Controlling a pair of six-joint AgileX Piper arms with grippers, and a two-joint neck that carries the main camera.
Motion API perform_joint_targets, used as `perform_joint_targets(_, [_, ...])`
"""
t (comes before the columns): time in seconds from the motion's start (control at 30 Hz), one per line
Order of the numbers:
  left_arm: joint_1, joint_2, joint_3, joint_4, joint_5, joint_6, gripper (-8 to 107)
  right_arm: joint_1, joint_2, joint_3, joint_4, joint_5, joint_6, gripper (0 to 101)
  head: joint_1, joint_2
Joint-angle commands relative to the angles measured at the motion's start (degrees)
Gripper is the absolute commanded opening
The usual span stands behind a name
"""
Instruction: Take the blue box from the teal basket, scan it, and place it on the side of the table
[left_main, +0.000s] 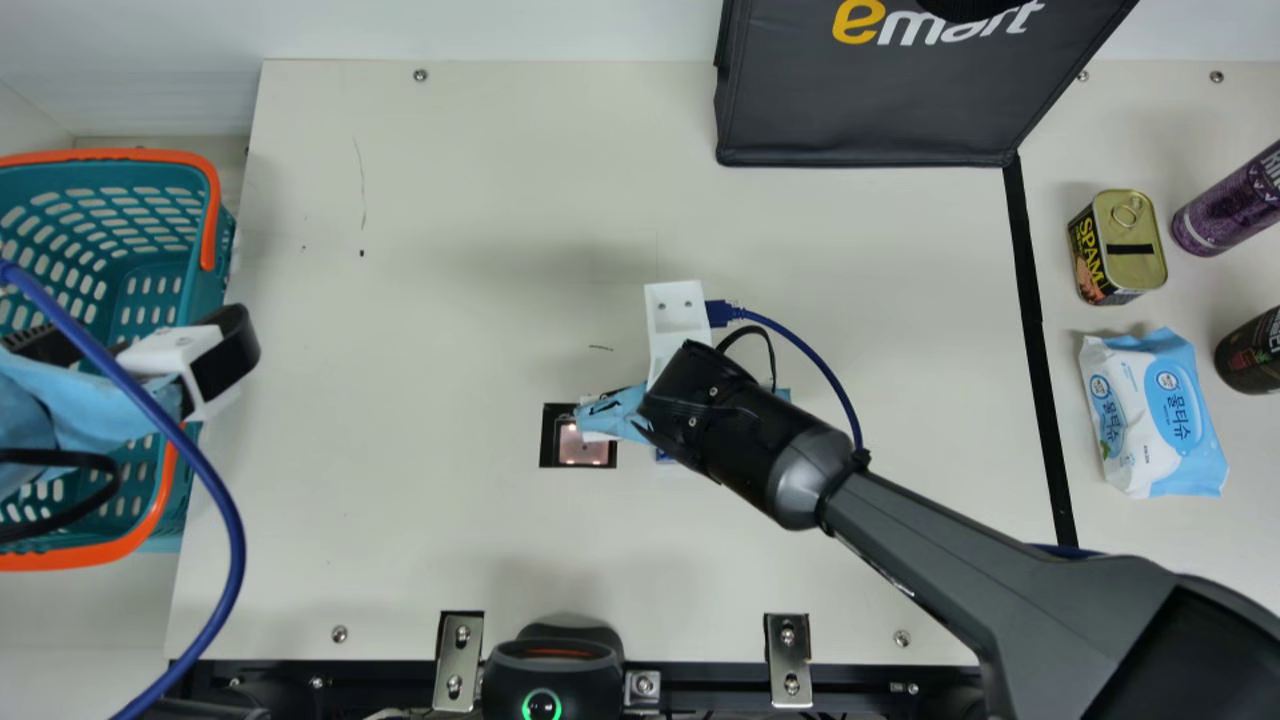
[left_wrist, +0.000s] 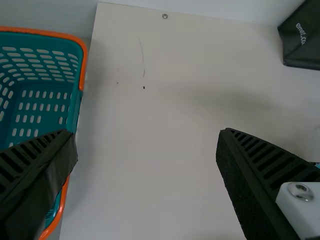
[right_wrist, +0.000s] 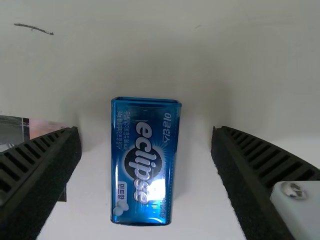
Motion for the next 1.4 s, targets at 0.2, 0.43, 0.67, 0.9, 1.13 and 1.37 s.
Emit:
perform_joint_targets(0.2, [0.0,0.0,0.0,0.0,0.0,0.0,90,0.1,0.5,0.1,0.1,0.2,-0.5,22,-1.7,0.0])
perform_joint_targets(0.43, [0.0,0.0,0.0,0.0,0.0,0.0,90,0.3,0.9,0.0,0.1,0.4,-0.6,0,-1.7,0.0])
perform_joint_targets(0.67, [0.0,0.0,0.0,0.0,0.0,0.0,90,0.5,0.3,-0.4,-0.5,1.1,-0.5,0,-1.7,0.0])
perform_joint_targets(0.9, [0.0,0.0,0.0,0.0,0.0,0.0,90,0.5,-0.7,-1.4,-1.1,2.2,-0.7,0,-1.7,0.0])
perform_joint_targets(1.13, [0.0,0.0,0.0,0.0,0.0,0.0,90,0.6,-1.4,-1.7,-1.4,2.5,-0.9,0,-1.7,0.0])
perform_joint_targets(1.37, [0.0,0.0,0.0,0.0,0.0,0.0,90,0.6,-1.7,-2.1,-1.4,2.7,-1.3,0,-1.7,0.0])
